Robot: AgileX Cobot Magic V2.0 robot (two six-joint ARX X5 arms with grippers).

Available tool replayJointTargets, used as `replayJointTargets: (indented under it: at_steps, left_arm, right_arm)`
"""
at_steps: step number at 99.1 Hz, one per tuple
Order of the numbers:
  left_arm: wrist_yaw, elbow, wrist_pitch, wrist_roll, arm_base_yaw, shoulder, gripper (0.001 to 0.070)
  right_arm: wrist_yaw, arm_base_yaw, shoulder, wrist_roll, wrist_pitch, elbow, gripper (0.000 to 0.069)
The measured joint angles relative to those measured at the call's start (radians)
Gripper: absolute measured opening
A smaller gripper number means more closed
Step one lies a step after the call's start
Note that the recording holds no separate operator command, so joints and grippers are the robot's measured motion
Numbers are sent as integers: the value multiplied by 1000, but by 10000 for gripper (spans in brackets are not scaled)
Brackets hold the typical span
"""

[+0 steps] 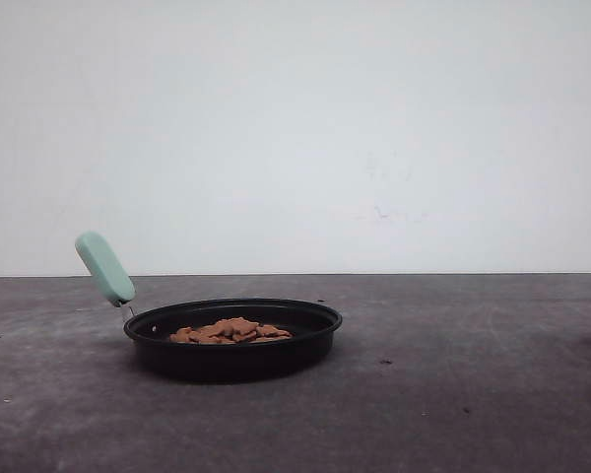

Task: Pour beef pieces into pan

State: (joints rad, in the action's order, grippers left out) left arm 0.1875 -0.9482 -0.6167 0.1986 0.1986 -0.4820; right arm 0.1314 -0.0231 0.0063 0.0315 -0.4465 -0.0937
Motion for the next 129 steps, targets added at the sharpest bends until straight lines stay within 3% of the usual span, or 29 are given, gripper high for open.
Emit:
replayJointTargets:
  at_steps: [87, 112, 129]
  left_arm:
    - [0, 0, 0, -2, 6, 4, 14]
    - [3, 19, 11, -103, 6, 105, 14]
    - [23, 232, 46, -209, -42, 260, 14]
  right_arm:
    - [0, 0, -2, 6, 0, 0, 18]
    - [0, 0, -2, 6, 0, 0, 18]
    - [0, 0, -2, 6, 0, 0, 18]
